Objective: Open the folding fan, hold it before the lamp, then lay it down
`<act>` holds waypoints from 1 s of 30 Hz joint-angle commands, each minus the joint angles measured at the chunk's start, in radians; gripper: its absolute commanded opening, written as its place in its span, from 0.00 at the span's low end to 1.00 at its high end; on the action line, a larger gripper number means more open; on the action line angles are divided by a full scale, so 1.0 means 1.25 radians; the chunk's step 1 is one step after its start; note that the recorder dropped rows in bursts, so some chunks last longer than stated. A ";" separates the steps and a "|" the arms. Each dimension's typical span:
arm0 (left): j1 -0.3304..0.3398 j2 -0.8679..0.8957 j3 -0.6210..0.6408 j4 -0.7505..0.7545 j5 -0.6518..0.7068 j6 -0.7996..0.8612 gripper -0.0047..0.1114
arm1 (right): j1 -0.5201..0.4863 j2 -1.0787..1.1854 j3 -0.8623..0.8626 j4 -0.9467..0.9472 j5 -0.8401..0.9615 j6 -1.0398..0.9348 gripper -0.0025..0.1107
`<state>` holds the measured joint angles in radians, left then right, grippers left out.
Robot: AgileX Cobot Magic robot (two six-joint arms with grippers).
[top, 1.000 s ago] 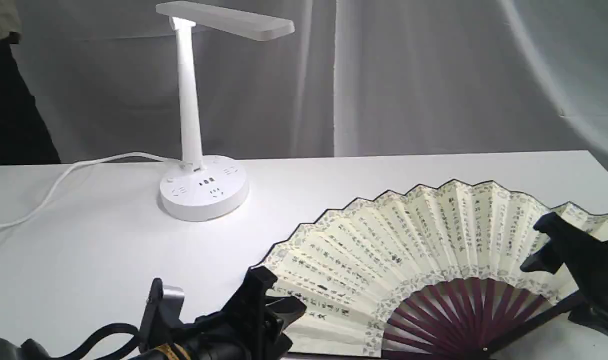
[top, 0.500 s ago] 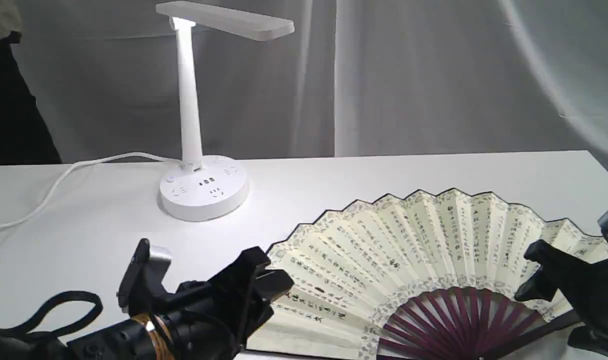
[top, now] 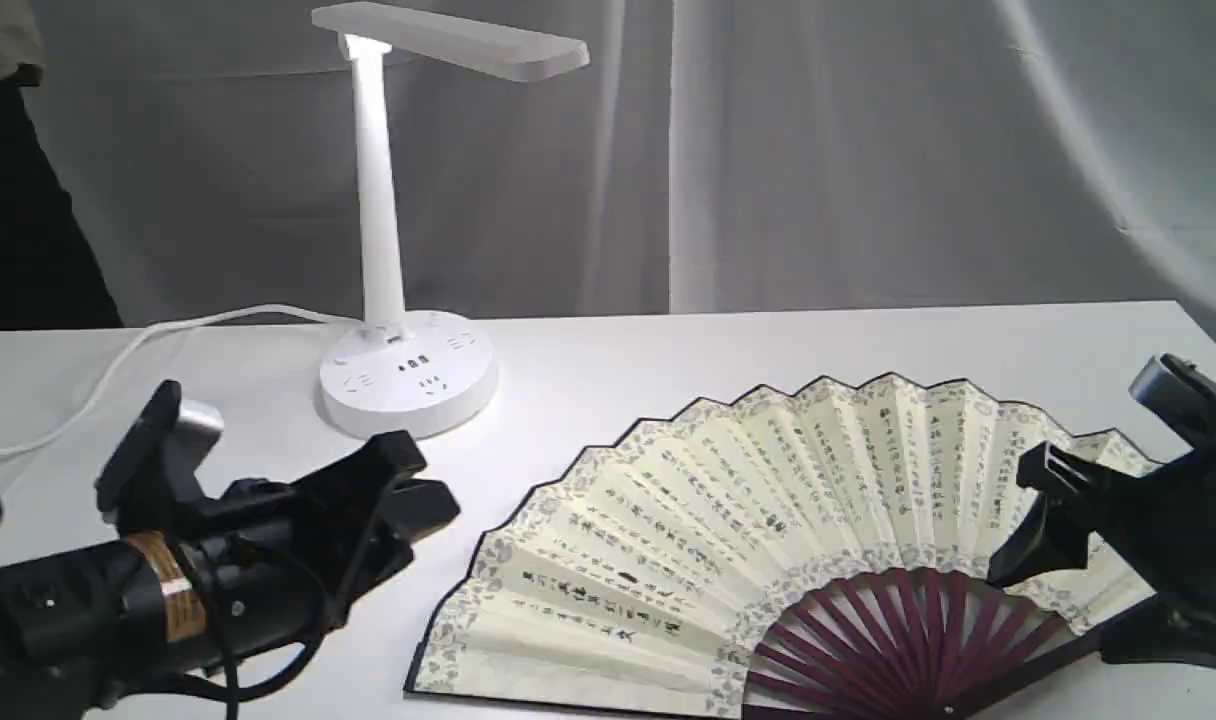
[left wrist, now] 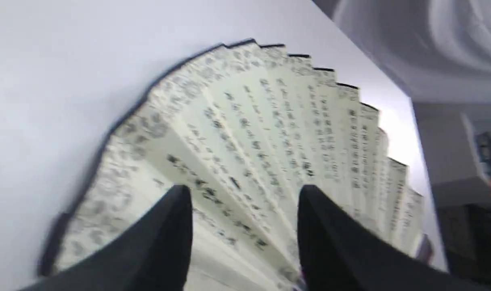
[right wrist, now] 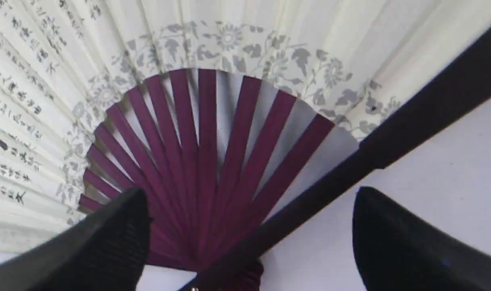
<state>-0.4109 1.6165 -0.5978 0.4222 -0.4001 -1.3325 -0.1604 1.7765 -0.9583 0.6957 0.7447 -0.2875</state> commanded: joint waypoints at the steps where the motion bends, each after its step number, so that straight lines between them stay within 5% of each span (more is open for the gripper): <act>1: 0.038 -0.050 -0.040 0.030 0.166 0.008 0.40 | 0.002 -0.005 -0.047 -0.086 0.072 0.055 0.64; 7: 0.094 -0.092 -0.150 0.071 0.453 0.063 0.39 | 0.002 -0.005 -0.100 -0.169 0.138 0.153 0.60; 10: 0.107 -0.091 -0.227 0.090 0.674 0.186 0.29 | 0.002 -0.005 -0.126 -0.235 0.174 0.170 0.58; 14: 0.132 -0.089 -0.297 0.077 0.813 0.401 0.10 | 0.002 -0.005 -0.168 -0.328 0.222 0.204 0.52; 23: 0.294 -0.089 -0.368 -0.169 0.964 0.705 0.04 | 0.021 -0.005 -0.203 -0.370 0.260 0.170 0.11; 27: 0.367 -0.089 -0.368 -0.338 0.969 0.816 0.04 | 0.081 -0.015 -0.203 -0.468 0.252 0.164 0.02; 30: 0.369 -0.089 -0.368 -0.323 0.974 0.866 0.04 | 0.123 -0.032 -0.203 -0.541 0.242 0.197 0.02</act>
<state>0.0458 1.5105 -1.0503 0.0424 0.8129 -0.2962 -0.0328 1.7605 -1.2054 0.0863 1.0551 -0.0593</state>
